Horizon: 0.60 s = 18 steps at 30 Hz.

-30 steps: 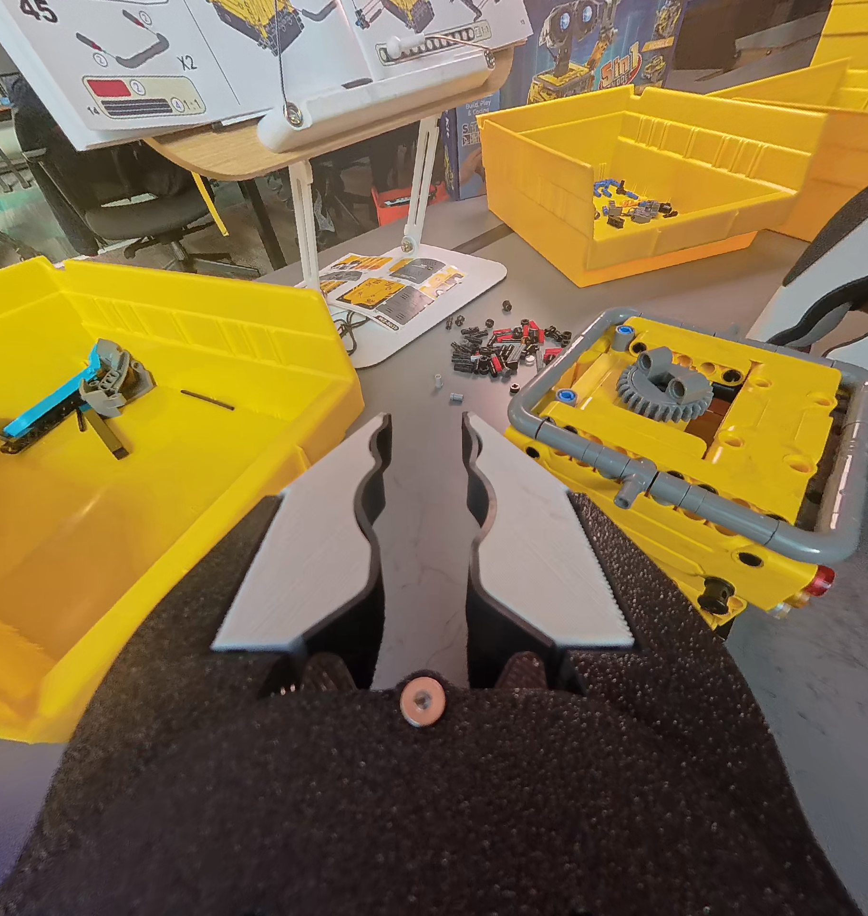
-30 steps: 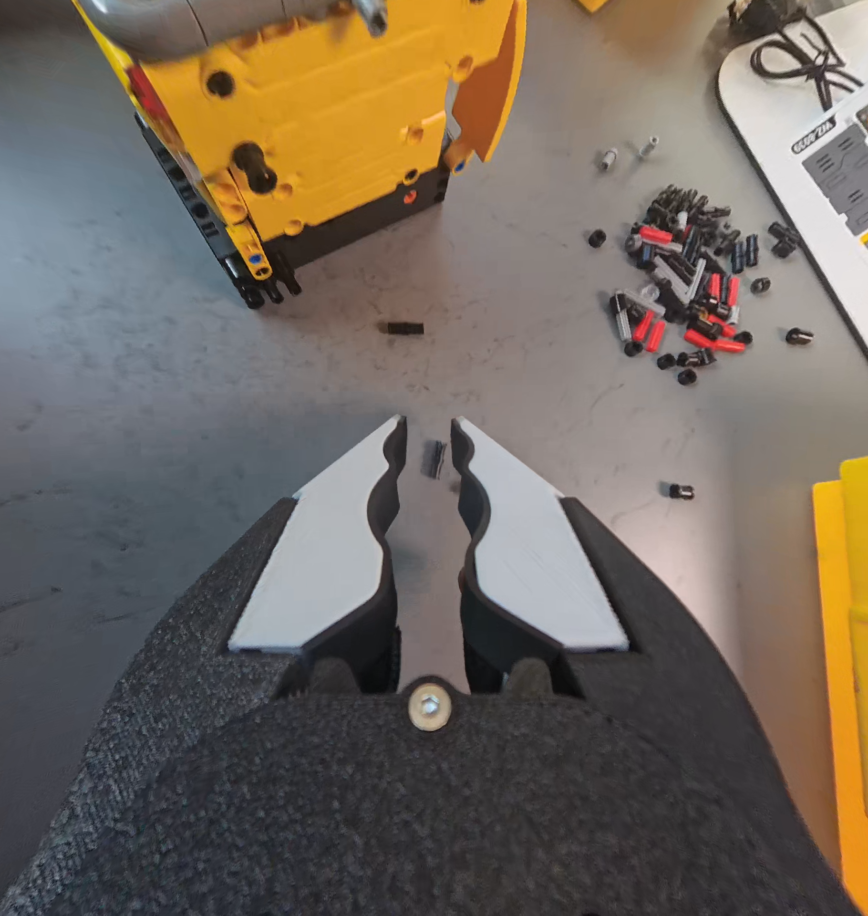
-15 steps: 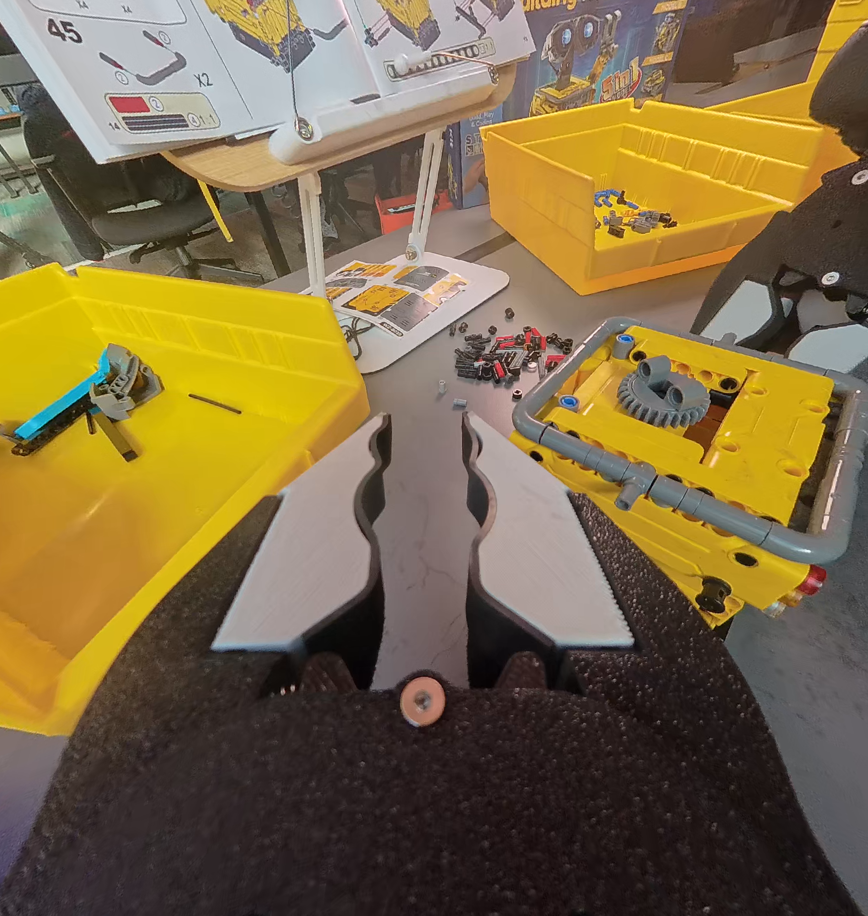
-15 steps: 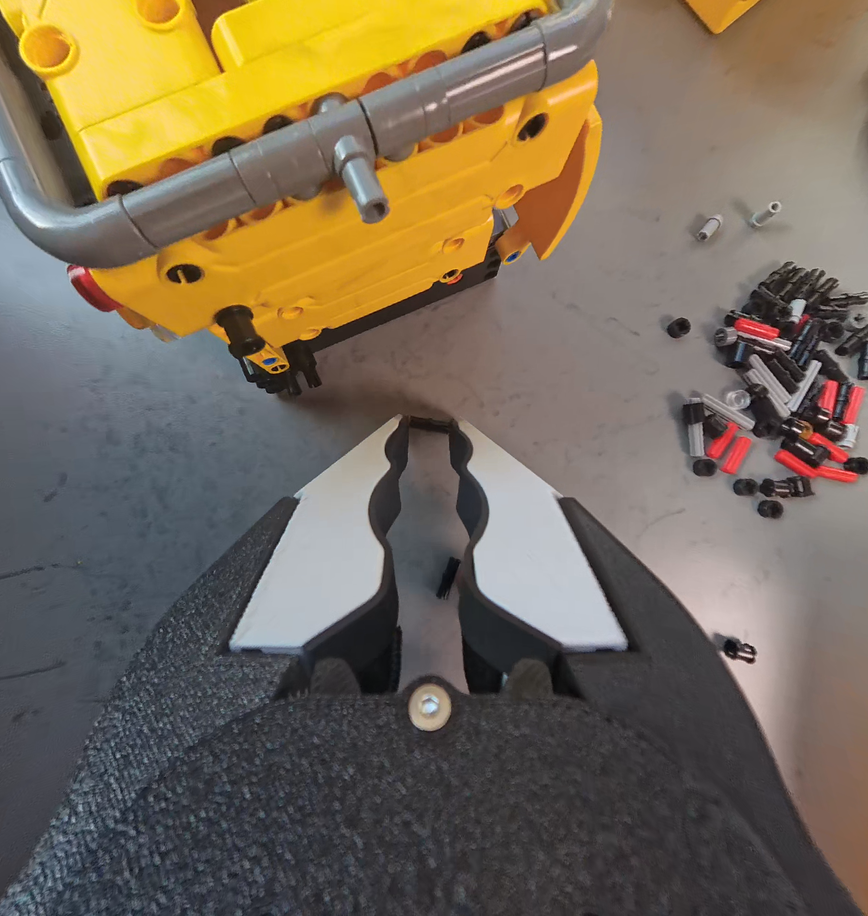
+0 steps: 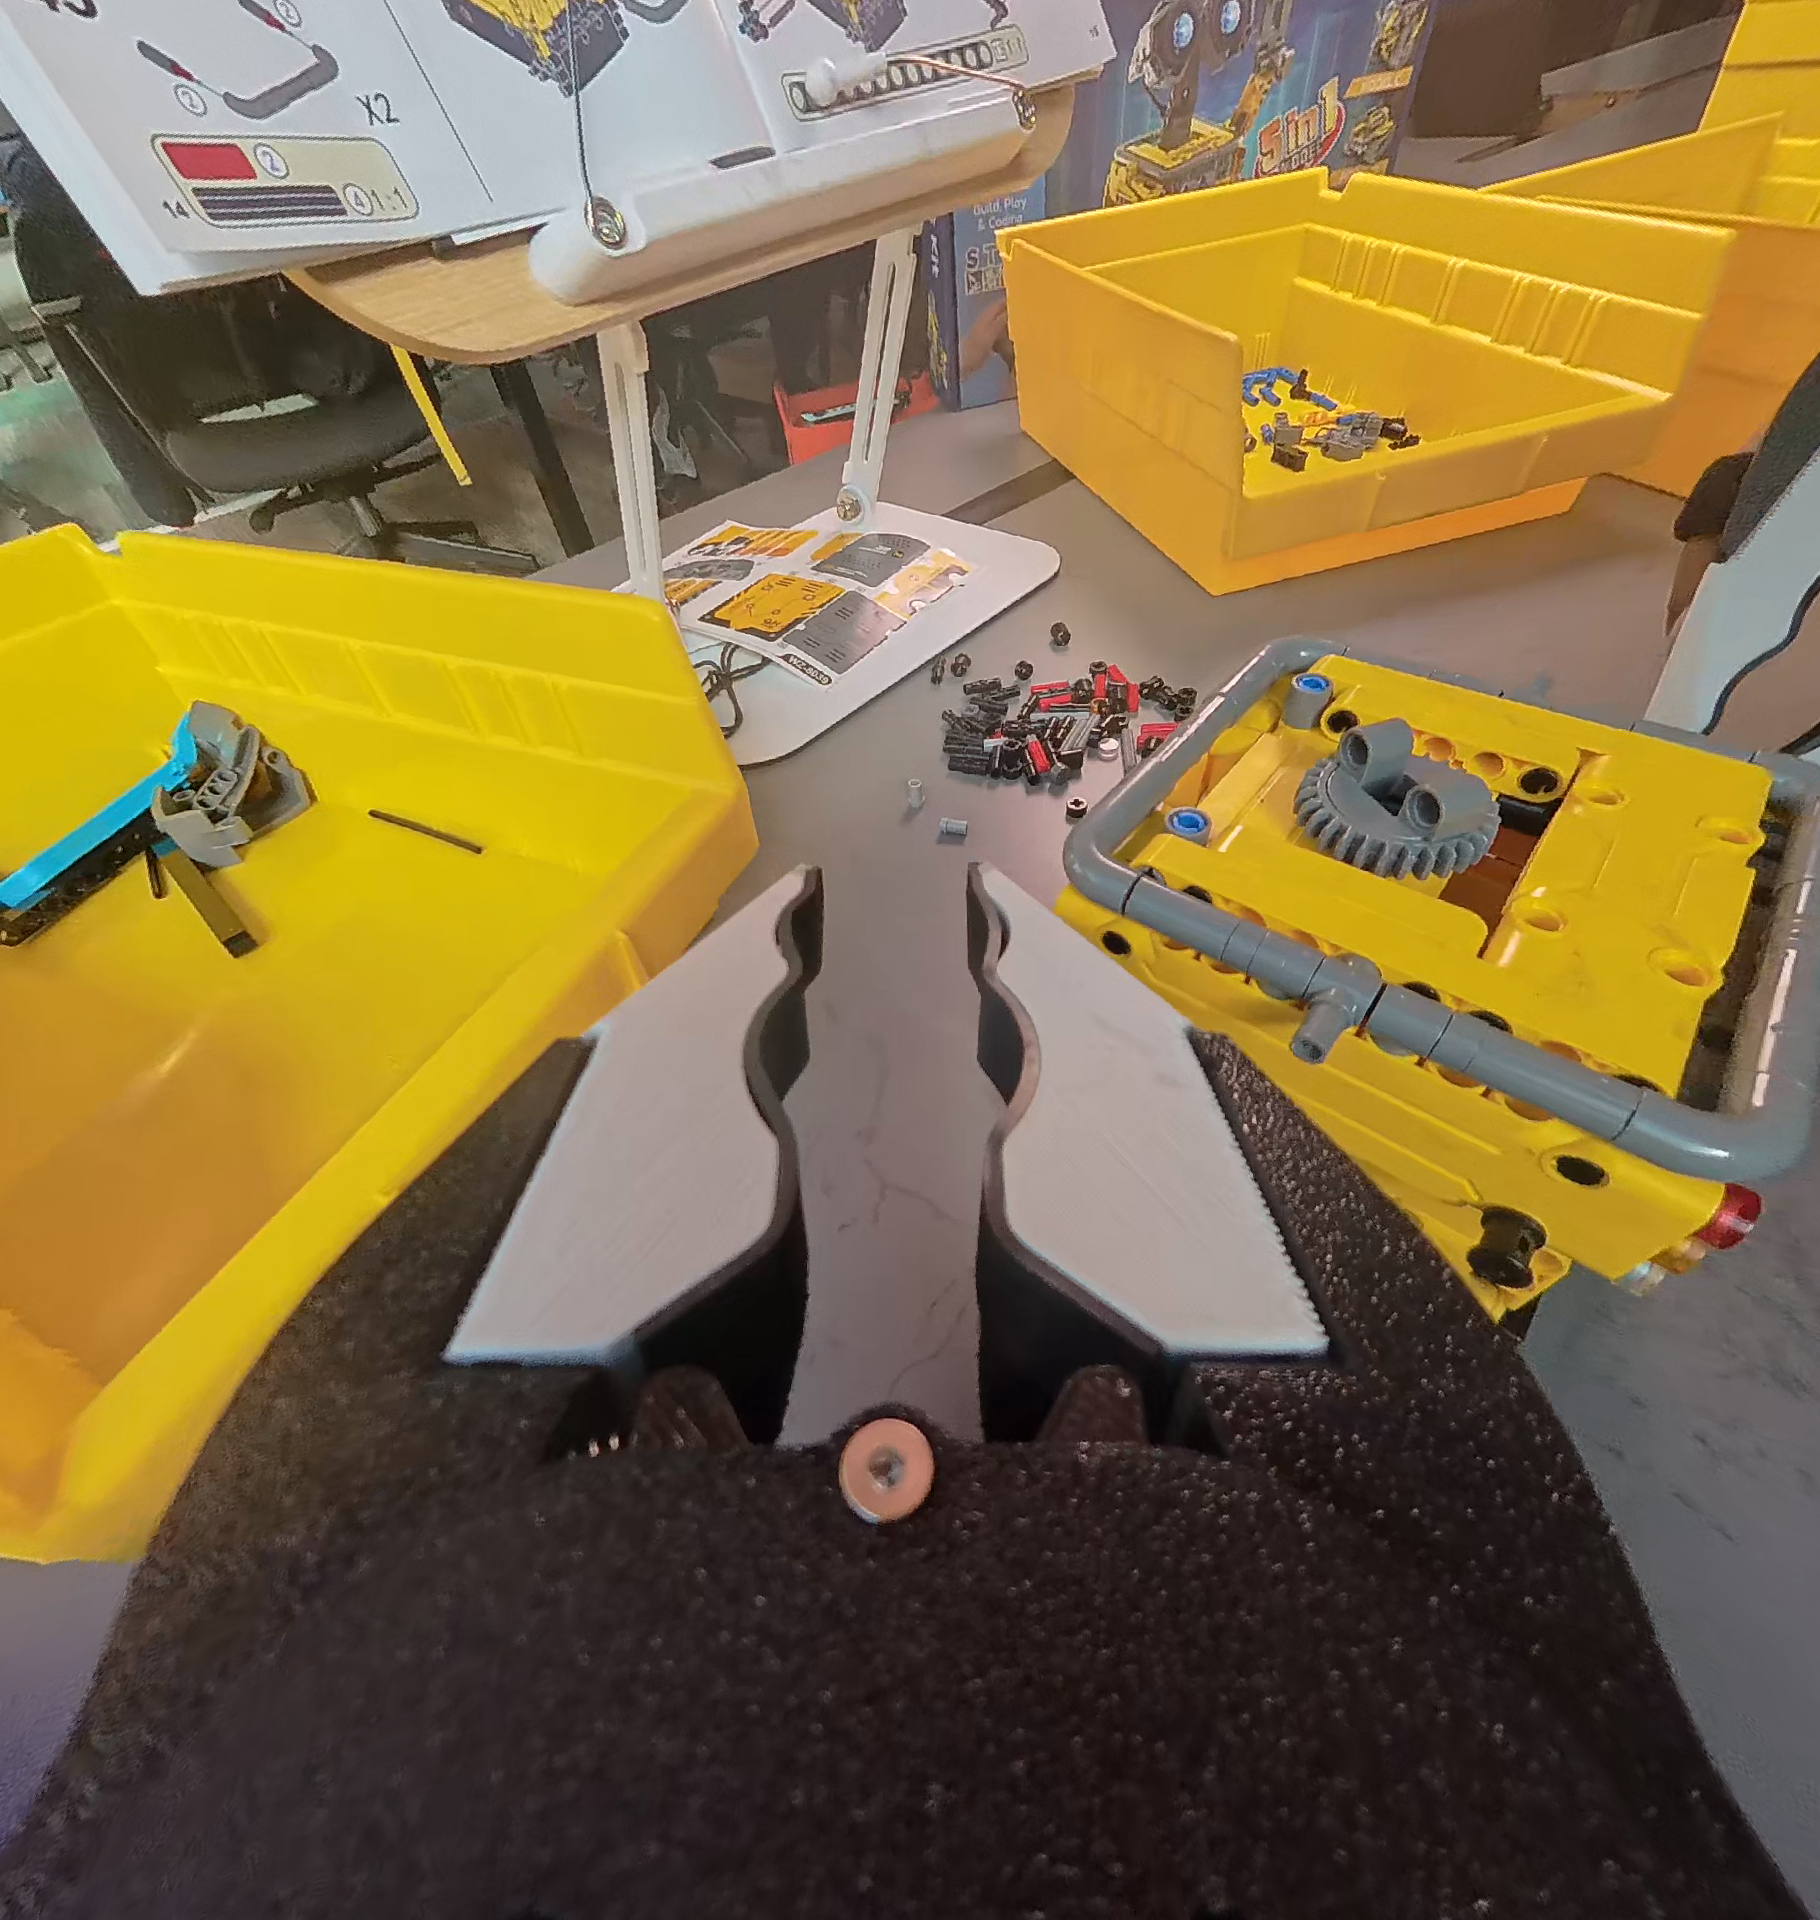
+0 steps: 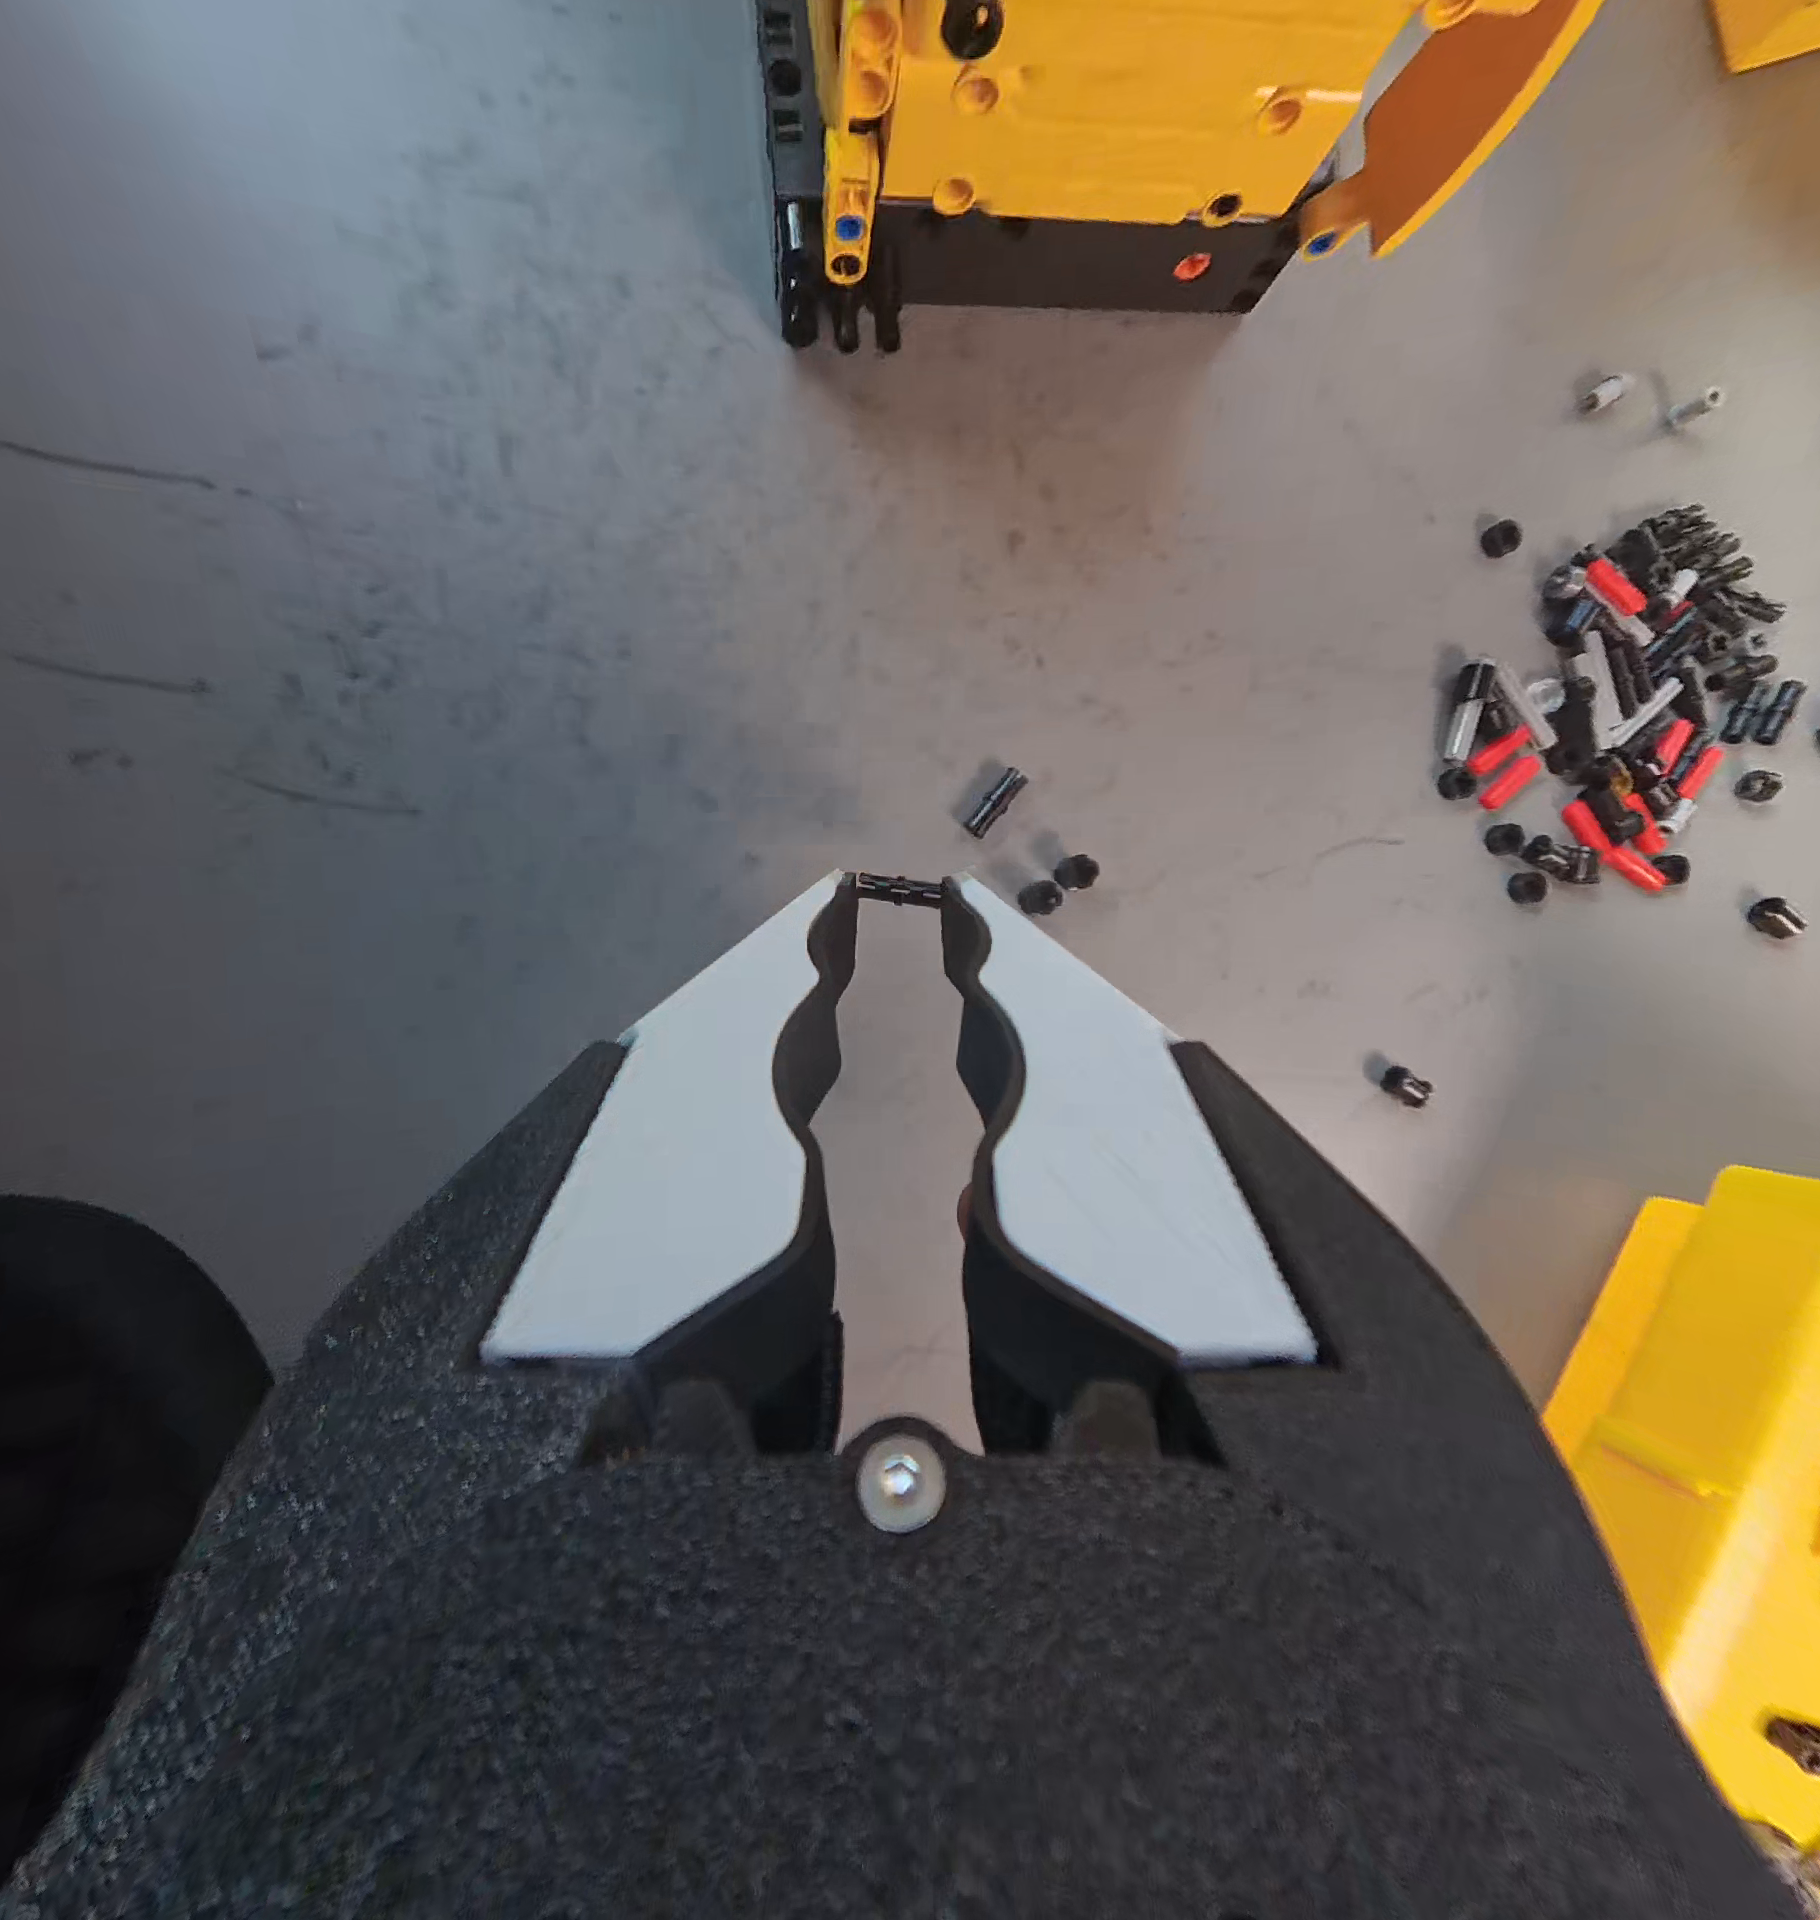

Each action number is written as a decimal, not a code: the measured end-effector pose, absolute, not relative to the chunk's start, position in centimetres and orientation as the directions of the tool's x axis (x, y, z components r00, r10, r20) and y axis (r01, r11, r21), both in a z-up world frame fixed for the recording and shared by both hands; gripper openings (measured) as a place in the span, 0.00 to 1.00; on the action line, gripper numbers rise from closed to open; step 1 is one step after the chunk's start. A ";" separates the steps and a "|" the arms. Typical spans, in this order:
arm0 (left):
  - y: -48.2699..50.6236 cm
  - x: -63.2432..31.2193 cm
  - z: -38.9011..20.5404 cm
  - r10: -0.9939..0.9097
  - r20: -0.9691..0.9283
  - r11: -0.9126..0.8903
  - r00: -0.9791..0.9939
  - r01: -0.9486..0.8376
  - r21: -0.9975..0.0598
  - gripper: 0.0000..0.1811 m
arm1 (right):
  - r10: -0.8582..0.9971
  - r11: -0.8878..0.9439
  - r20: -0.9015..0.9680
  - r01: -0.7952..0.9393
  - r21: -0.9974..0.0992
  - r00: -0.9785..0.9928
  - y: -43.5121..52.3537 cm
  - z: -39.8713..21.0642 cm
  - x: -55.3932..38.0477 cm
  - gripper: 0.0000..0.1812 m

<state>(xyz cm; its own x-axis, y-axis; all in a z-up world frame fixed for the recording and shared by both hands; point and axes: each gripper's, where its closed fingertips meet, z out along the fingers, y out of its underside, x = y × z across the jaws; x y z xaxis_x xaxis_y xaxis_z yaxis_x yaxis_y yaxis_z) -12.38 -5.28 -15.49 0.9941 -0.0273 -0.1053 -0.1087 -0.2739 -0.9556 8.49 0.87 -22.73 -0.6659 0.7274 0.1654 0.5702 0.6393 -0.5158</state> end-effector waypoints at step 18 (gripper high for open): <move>-5.3 -12.6 -15.8 -0.023 -0.103 -0.282 0.994 -0.105 -0.953 0.15 | 0.756 0.627 0.292 0.520 -0.581 -0.586 2.7 -22.0 6.9 0.10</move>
<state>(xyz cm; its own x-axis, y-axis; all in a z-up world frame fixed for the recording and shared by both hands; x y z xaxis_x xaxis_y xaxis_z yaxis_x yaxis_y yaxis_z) -12.62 -5.27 -15.82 0.9944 -0.0235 -0.1030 -0.1055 -0.2825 -0.9535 6.85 2.71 -21.95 -0.5863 0.7558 0.2916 0.5195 0.6270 -0.5805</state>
